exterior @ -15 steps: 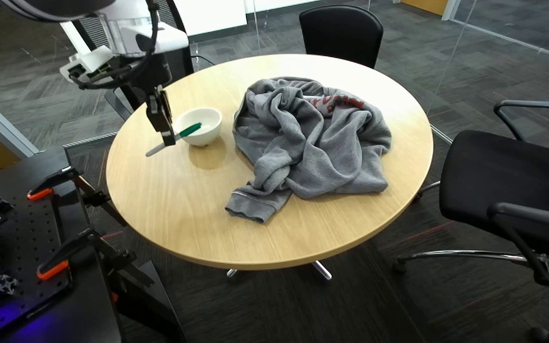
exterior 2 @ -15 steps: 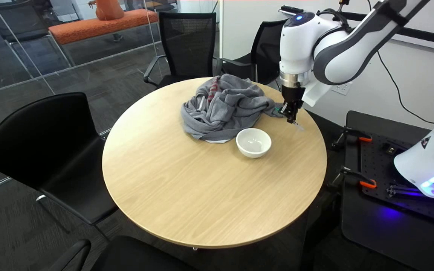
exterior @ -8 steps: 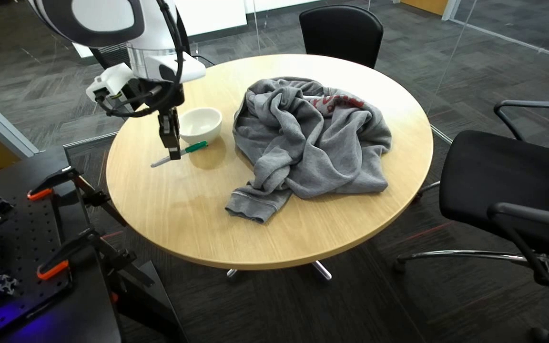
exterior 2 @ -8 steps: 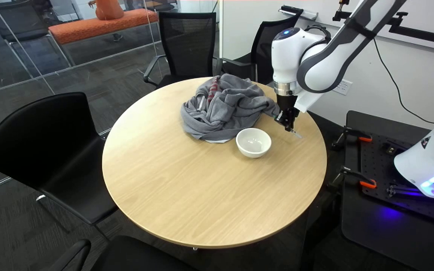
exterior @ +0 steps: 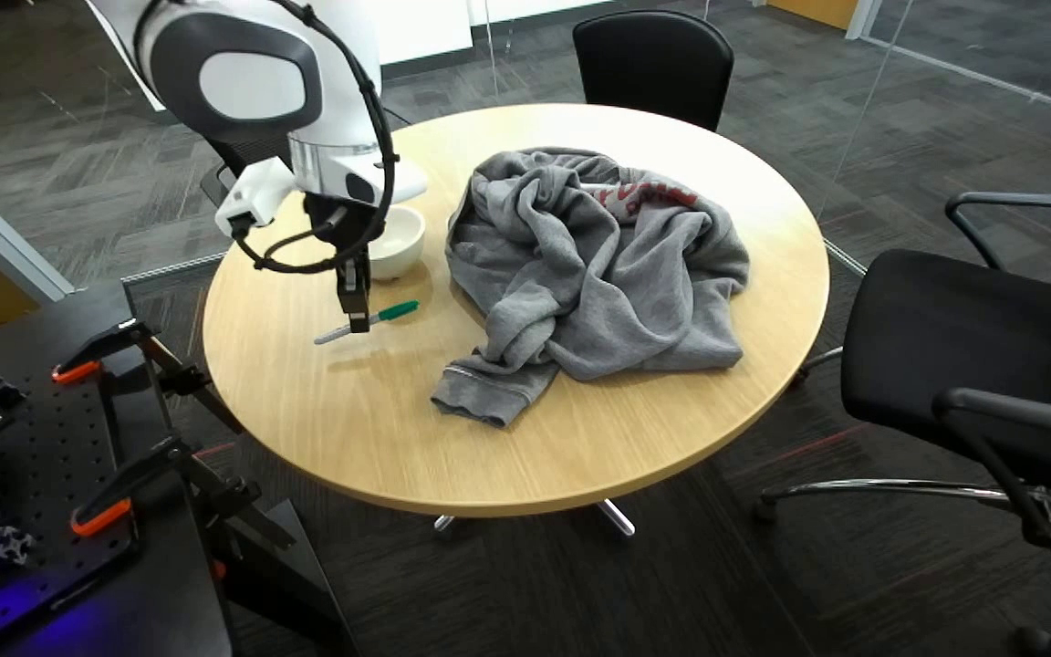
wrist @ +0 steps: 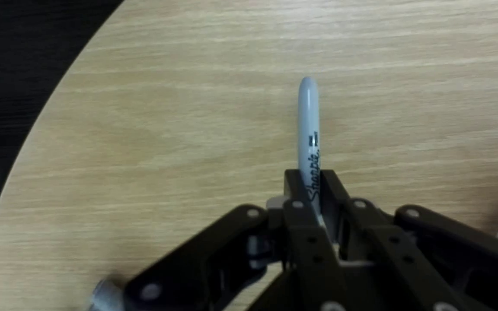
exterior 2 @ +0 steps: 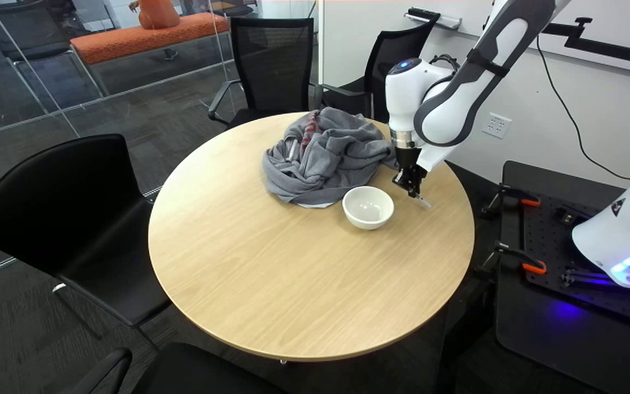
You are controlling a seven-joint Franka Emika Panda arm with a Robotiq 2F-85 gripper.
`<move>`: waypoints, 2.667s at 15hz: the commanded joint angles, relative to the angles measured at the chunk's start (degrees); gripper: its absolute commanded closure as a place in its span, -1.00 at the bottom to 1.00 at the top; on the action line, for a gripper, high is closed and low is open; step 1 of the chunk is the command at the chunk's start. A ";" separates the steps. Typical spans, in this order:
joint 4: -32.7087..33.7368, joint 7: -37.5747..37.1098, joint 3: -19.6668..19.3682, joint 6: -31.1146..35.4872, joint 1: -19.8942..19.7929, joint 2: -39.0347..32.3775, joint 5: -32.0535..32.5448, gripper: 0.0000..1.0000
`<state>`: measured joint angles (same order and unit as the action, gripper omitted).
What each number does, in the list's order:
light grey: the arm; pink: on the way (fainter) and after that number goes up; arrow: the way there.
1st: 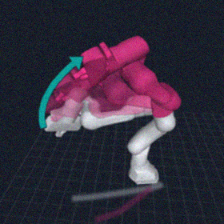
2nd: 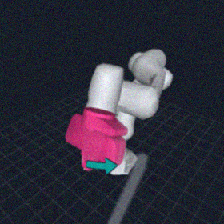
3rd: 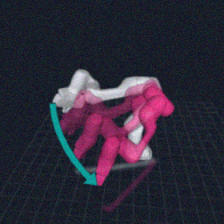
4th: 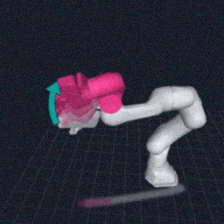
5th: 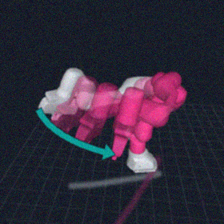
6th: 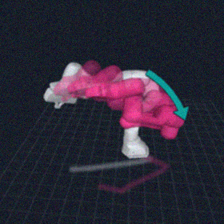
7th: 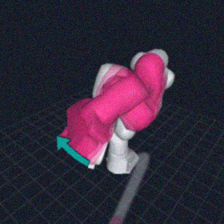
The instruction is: Move the mug with the marker to the left
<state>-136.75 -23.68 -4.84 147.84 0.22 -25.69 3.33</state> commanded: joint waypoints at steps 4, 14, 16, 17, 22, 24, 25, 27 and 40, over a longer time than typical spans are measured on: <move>2.56 4.61 -0.37 2.10 -0.98 -3.91 -4.48 0.20; -5.39 -4.80 -6.02 6.28 8.05 7.27 0.77 -1.00; -7.19 -9.09 -8.04 6.41 10.40 10.51 3.78 -1.00; -7.97 -11.34 -8.85 6.39 11.34 12.06 5.82 -1.00; -9.90 -15.67 -6.02 5.28 10.90 17.90 12.89 -1.00; -10.03 -15.07 -3.76 5.11 10.56 19.00 13.64 -1.00; -9.78 -14.63 -2.44 4.92 10.55 19.12 13.45 -1.00; -9.29 -11.81 0.71 4.85 10.25 19.07 11.03 -1.00; -1.47 -9.89 8.16 4.77 11.32 12.19 5.18 -1.00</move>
<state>-141.81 -34.59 3.19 152.81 11.19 -10.24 9.72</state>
